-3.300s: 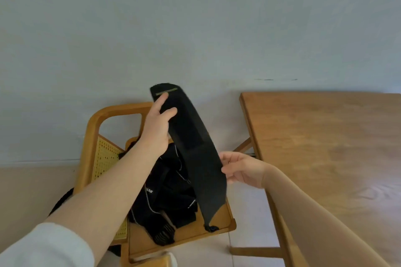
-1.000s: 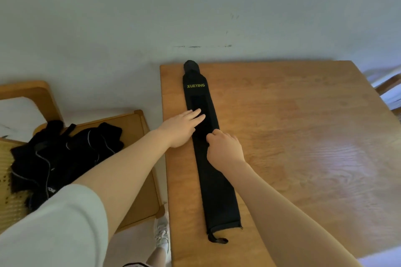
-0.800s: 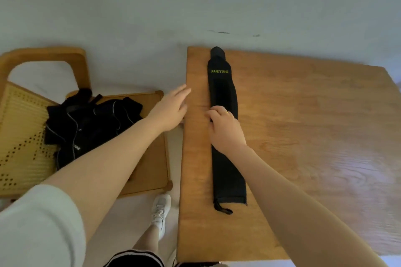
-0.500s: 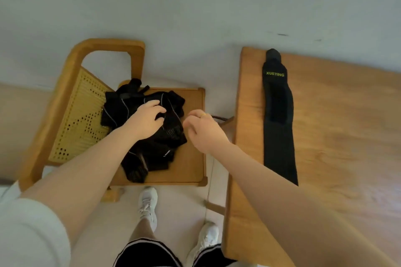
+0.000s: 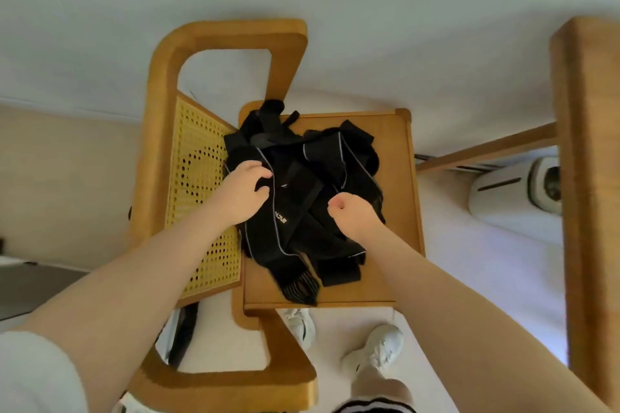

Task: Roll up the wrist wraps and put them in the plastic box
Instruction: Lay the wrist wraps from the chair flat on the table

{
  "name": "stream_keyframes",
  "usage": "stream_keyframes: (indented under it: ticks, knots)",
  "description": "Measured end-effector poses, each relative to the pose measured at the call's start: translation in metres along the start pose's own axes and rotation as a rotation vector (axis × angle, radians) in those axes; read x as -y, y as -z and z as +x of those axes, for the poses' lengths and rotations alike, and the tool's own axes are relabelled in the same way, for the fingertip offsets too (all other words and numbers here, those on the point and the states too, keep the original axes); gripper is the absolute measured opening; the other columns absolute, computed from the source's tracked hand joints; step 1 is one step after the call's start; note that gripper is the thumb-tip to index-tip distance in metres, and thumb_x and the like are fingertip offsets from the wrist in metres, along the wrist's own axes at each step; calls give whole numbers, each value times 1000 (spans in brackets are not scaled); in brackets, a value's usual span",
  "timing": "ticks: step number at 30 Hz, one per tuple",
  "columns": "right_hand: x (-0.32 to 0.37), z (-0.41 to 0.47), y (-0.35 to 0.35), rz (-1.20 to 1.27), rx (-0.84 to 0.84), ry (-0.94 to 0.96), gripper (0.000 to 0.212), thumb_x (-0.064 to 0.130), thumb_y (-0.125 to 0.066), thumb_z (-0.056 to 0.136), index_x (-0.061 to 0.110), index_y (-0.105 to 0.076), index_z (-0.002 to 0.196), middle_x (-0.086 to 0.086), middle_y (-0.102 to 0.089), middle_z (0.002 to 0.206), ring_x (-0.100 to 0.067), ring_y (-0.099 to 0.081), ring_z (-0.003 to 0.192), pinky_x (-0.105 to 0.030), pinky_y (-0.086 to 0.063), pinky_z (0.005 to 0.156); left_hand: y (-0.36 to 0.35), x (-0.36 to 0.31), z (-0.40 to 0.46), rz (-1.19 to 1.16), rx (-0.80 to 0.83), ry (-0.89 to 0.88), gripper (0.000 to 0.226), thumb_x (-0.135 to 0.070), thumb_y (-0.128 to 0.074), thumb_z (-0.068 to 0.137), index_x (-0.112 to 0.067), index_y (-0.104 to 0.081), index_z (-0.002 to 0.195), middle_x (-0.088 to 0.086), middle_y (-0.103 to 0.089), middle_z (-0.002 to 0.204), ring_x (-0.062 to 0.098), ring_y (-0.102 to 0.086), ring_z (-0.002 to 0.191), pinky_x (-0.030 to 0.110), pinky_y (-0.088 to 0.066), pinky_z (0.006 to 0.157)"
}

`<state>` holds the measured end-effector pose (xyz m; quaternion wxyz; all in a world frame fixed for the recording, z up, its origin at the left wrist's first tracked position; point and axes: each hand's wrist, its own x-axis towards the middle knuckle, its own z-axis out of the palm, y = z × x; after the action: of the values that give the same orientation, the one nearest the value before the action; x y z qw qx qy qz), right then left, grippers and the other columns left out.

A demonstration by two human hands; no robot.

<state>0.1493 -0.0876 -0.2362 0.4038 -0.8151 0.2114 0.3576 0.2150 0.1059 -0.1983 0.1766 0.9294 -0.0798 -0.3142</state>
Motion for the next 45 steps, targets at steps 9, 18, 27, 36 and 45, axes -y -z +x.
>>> stream_keyframes:
  ticks: [9, 18, 27, 36, 45]
  knots:
    - [28, 61, -64, 795, -173, -283, 53, 23, -54, 96, 10, -34, 143, -11, -53, 131, -27, -53, 117, -36, -46, 95, -37, 38, 41, -26, 134, -90, 48, -8, -40, 99, -19, -34, 145, -1, -19, 157, 18, -18, 144, 30, -17, 117]
    - [30, 6, -21, 950, 74, 40, 43, -3, -38, 92, 18, -58, 124, -6, -60, 120, -20, -58, 110, -33, -50, 90, -55, 52, 38, -160, 371, 79, 64, -21, -43, 98, -34, -9, 151, 3, -42, 146, 22, -47, 125, 30, -37, 102]
    - [22, -46, 12, 1340, 17, -11, 33, 3, -39, 97, 15, -57, 122, -9, -66, 115, -27, -64, 105, -38, -53, 78, -31, 16, 11, -412, 214, -191, 56, -1, -49, 89, -25, -43, 139, -10, -17, 156, 9, -16, 142, 27, -17, 112]
    - [0, -49, 28, 1410, -228, 39, 32, 3, -41, 98, 21, -62, 115, -6, -66, 116, -22, -64, 104, -36, -56, 82, -44, 16, 2, -74, 373, -326, 41, -21, -50, 96, -30, -48, 136, -4, -26, 149, 15, -30, 136, 28, -28, 109]
    - [-44, -27, -18, 966, -206, -321, 74, 11, -59, 92, 24, -15, 150, -1, -46, 143, -22, -42, 132, -40, -32, 108, -70, 8, 0, -188, 350, -243, 46, -17, -39, 101, -21, -32, 146, -4, -32, 152, 11, -32, 137, 16, -24, 103]
